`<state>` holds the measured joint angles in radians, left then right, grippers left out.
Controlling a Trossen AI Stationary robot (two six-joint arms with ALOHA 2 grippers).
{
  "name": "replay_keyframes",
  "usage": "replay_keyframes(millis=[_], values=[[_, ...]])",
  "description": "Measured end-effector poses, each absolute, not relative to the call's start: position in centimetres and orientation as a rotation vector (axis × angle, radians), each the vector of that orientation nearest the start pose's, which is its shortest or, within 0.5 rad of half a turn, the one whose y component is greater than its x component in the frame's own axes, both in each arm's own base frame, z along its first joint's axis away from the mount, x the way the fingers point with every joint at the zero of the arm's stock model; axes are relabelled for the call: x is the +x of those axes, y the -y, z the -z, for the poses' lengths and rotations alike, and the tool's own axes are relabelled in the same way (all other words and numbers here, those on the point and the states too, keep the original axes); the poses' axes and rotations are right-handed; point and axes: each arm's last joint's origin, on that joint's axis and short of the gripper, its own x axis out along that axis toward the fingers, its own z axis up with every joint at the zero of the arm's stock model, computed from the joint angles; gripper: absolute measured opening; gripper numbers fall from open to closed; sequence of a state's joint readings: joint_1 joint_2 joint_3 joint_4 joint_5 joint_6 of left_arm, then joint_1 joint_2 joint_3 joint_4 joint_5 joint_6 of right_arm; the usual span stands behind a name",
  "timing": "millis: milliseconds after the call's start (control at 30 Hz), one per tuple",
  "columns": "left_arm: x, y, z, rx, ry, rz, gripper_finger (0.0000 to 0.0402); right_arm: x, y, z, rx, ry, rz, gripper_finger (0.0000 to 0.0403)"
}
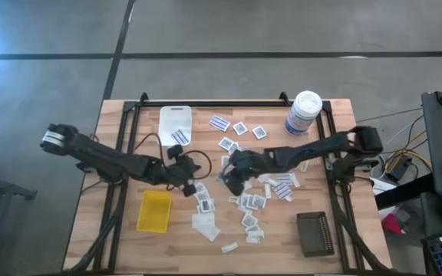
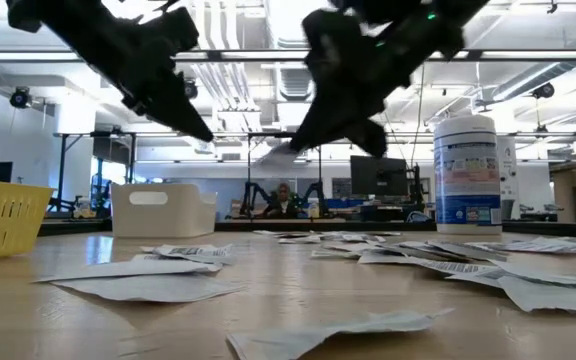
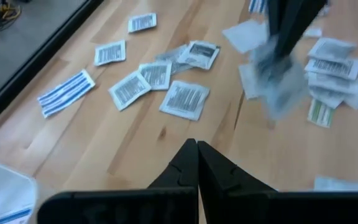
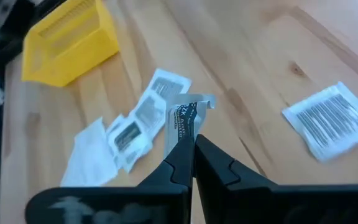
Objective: Pick & Place First Aid Supplies
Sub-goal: Put the towelette pack into the black bin
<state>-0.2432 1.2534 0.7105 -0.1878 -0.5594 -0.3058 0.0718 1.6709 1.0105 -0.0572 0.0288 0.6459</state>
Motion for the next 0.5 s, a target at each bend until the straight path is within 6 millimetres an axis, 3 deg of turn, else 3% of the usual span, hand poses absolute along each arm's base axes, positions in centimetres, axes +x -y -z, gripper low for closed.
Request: replay_keyframes(millis=[500], values=[[22.6,4.0,-23.2,-0.02,-0.619,-0.409,0.0,24.4,-4.4,-23.4,0.684,-0.674,0.107,0.0008]])
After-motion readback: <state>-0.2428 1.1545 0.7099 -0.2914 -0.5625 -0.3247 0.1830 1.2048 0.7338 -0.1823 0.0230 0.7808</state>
